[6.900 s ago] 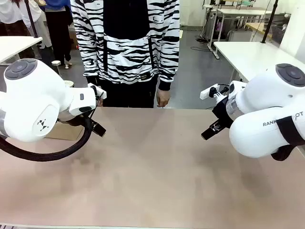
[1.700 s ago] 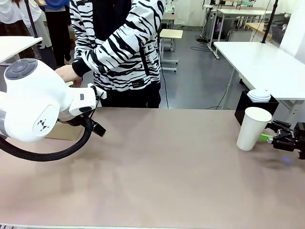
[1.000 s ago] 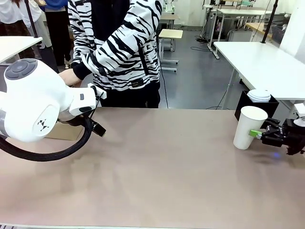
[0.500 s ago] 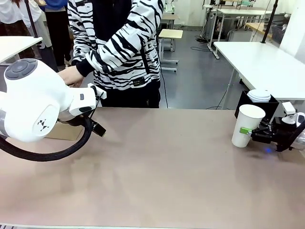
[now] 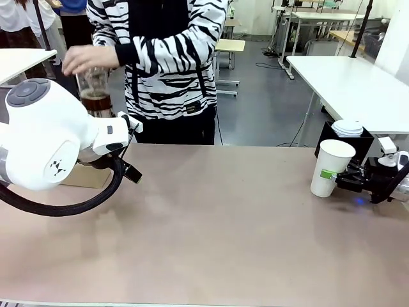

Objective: Pour a drink into a cup and package it in a carrier.
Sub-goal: Pick up the 600 ml Paper Cup and place it in the middle top area of the table.

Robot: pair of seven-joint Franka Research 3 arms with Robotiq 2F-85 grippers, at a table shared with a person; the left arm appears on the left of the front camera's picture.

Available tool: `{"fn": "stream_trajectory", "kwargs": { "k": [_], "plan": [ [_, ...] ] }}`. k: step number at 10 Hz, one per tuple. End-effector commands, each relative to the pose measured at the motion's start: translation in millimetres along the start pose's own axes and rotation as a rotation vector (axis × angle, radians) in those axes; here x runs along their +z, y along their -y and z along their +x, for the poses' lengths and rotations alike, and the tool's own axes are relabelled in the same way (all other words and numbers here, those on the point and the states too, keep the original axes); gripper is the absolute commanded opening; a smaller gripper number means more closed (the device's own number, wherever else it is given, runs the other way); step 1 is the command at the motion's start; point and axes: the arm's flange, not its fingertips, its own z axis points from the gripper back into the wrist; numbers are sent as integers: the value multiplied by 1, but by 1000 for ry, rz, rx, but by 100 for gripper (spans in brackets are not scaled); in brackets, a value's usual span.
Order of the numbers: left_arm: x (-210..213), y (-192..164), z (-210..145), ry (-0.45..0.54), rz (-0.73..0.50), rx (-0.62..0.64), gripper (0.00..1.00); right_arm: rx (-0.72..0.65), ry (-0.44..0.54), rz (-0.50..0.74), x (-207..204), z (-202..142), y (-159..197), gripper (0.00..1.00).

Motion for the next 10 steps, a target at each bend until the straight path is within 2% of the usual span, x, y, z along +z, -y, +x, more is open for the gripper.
{"fn": "stream_trajectory", "kwargs": {
  "k": [1,2,3,4,5,6,7,8,9,10],
  "plan": [
    [0,0,0,1,-2,0,100,0,0,0,0,0,0,78],
    [0,0,0,1,-2,0,100,29,43,-4,-16,21,-14,79],
    [0,0,0,1,-2,0,100,50,51,-22,-38,45,-24,73],
    [0,0,0,1,-2,0,100,51,46,-69,-63,65,-31,75],
    [0,0,0,1,-2,0,100,53,25,-74,-95,82,-36,69],
    [0,0,0,1,-2,0,100,49,18,-88,-130,93,-34,71],
    [0,0,0,1,-2,0,100,29,16,-111,-167,99,-29,65],
    [0,0,0,1,-2,0,100,12,8,-143,-198,100,-20,68],
    [0,0,0,1,-2,0,100,6,-7,-176,-226,96,-10,63],
    [0,0,0,1,-2,0,100,-1,-8,-192,-248,88,3,63]
  ]
}}
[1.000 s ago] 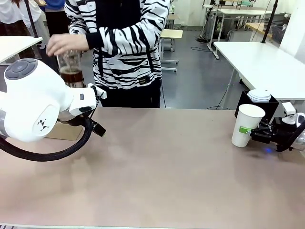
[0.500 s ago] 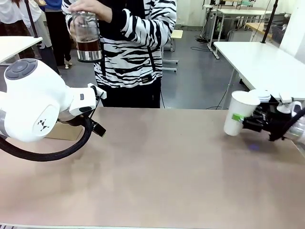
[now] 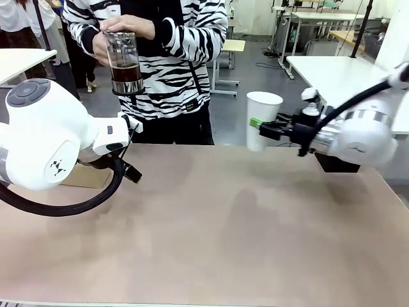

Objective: Pour a drink into a cup and package it in a carrier.
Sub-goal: Pick up the 600 ml Paper Cup and place it in the middle top area of the table.

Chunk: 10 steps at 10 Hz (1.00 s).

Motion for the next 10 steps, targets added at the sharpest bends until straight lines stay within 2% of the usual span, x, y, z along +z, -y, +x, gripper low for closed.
{"fn": "stream_trajectory", "kwargs": {
  "k": [1,5,7,8,10],
  "plan": [
    [1,0,0,2,-2,0,100,-14,9,-66,-35,-21,38,63],
    [1,0,0,2,-2,0,100,31,21,-102,-70,-72,63,60],
    [1,0,0,2,-2,0,100,32,12,-94,-70,-81,61,60],
    [1,0,0,2,-2,0,100,13,14,-32,-67,-79,57,59],
    [1,0,0,2,-2,0,100,-1,2,-67,-65,-84,63,60]
  ]
}}
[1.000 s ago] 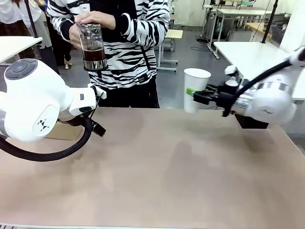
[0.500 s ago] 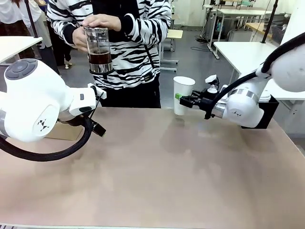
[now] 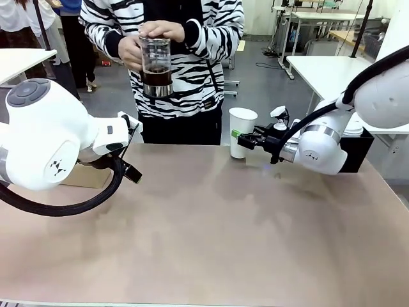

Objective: Pour a drink into a cup and package it in a carrier.
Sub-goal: When a person places the Paper Cup Lid on the 600 ml Paper Cup , lift the 600 ml Paper Cup.

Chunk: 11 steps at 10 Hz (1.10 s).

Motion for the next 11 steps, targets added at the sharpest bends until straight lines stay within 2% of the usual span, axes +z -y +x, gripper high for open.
{"fn": "stream_trajectory", "kwargs": {
  "k": [1,11],
  "plan": [
    [1,0,0,2,-2,0,100,-2,-2,-8,1,0,1,60],
    [1,0,0,2,-2,0,100,-2,-2,-8,1,0,1,60]
  ]
}}
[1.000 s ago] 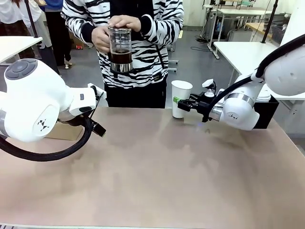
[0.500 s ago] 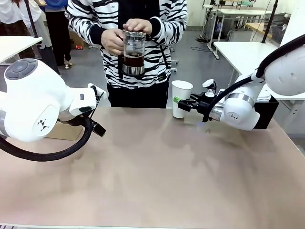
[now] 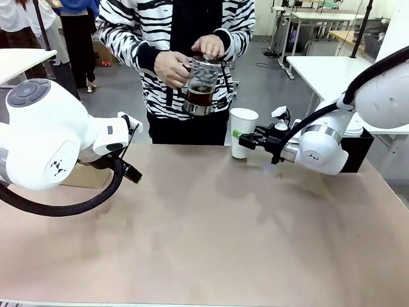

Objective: Pour a drink into a cup and package it in a carrier.
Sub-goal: When a person places the Paper Cup Lid on the 600 ml Paper Cup , lift the 600 ml Paper Cup.

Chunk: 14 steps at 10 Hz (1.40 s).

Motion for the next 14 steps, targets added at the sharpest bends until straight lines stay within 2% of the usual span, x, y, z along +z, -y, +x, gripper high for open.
{"fn": "stream_trajectory", "kwargs": {
  "k": [1,14],
  "plan": [
    [1,0,0,2,-2,0,100,-3,0,-4,-1,0,-1,60],
    [1,0,0,2,-2,0,100,-3,0,-4,-1,0,-1,60]
  ]
}}
